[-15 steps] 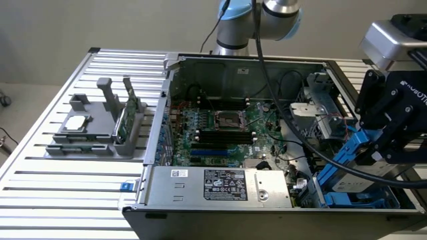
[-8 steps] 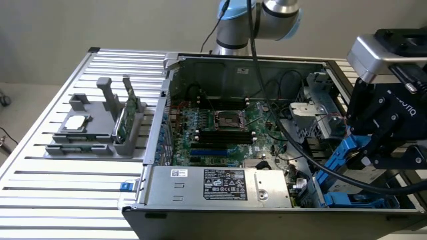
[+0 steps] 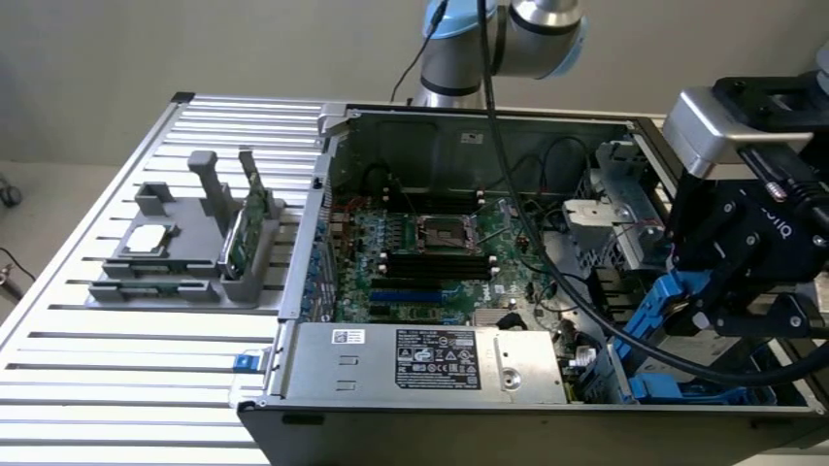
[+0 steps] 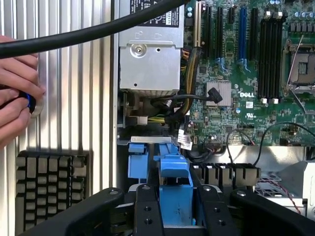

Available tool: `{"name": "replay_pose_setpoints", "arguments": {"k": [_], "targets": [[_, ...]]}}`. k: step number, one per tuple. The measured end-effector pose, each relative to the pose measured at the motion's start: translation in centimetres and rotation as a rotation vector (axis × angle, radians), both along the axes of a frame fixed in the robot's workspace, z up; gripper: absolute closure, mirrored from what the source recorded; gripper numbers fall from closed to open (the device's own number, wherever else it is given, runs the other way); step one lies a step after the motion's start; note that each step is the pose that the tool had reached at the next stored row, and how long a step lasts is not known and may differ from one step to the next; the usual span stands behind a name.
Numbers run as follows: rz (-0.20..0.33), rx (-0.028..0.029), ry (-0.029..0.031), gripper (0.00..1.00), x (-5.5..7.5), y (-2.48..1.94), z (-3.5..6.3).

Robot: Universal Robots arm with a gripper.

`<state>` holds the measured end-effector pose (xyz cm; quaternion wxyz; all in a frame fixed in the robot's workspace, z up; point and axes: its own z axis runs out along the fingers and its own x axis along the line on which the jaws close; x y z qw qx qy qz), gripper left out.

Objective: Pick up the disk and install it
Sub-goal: 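Pick up the disk, then insert the disk into the insertion slot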

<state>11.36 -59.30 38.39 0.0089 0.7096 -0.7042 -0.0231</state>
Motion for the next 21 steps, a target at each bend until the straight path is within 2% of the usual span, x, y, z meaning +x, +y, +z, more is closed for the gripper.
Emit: {"name": "replay_pose_setpoints", "arguments": {"k": [10,21], "targets": [[0.011,-0.0002,-0.0001,0.67,0.5,0.17,-0.41],[0.014,0.0000,0.0000,0.67,0.5,0.13,-1.82]]}}
